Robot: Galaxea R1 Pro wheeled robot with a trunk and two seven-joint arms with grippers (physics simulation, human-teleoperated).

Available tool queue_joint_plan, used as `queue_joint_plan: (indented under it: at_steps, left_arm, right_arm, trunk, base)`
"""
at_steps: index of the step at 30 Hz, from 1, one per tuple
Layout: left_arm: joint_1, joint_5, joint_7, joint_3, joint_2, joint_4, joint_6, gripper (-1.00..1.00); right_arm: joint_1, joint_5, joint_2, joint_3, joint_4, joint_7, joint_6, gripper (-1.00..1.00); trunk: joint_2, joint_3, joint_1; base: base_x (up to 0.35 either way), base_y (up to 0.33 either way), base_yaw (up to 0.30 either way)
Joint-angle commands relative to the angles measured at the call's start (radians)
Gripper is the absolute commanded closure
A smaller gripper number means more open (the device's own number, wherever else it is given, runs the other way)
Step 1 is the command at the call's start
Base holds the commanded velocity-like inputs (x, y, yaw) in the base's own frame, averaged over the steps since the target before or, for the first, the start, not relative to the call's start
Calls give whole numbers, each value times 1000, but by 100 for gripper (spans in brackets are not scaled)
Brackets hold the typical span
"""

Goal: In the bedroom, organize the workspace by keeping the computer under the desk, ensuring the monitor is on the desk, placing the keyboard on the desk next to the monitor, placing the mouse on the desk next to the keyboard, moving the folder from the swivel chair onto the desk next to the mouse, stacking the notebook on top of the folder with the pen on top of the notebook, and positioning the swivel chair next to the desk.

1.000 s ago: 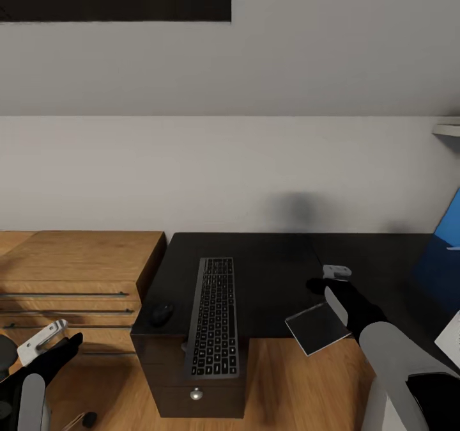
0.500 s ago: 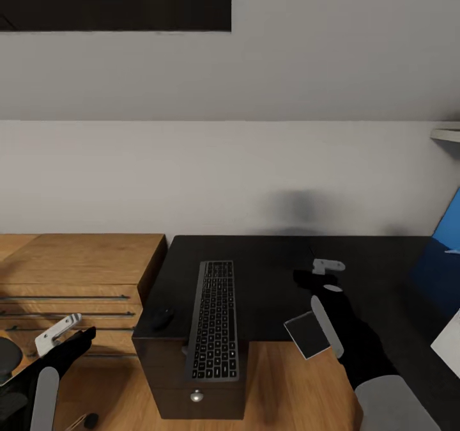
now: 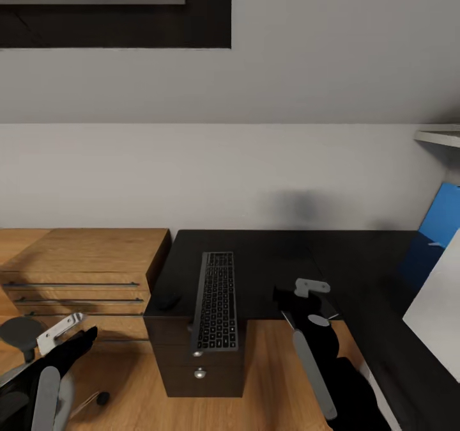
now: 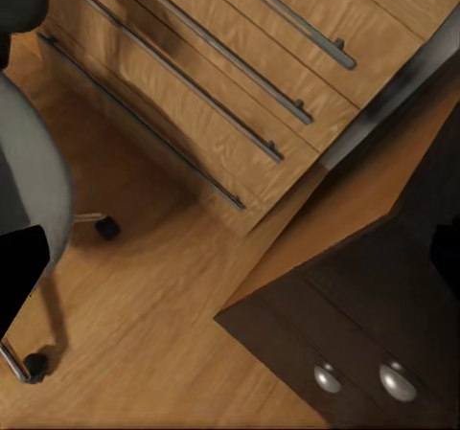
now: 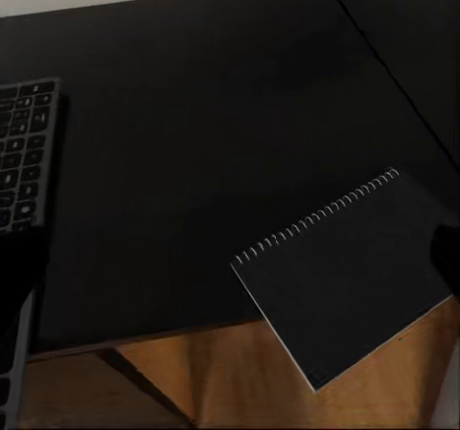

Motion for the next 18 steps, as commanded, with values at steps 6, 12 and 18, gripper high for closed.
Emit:
queue_joint_plan:
  at_steps: [6,12,18]
  left_arm:
    - [-1,10,8,0,-1,0,2,-100]
    - [-2,9,8,-2,-2,2,2,-100]
    - [-1,9,8,-2,-1,3,2,-100]
  right_arm:
    - [4,-8,-3,3,22,-6,-24,-100]
    - [4,-6,-3,5,30,-8,-48,-100]
    - [4,-6,-4,5,31,-9,-49,-100]
  trunk:
    - [41,18,-24]
    - [83,39,-47]
    - [125,63,-70]
  base:
    - [-339,0,2]
    - [-339,0,191]
    - [-336,0,221]
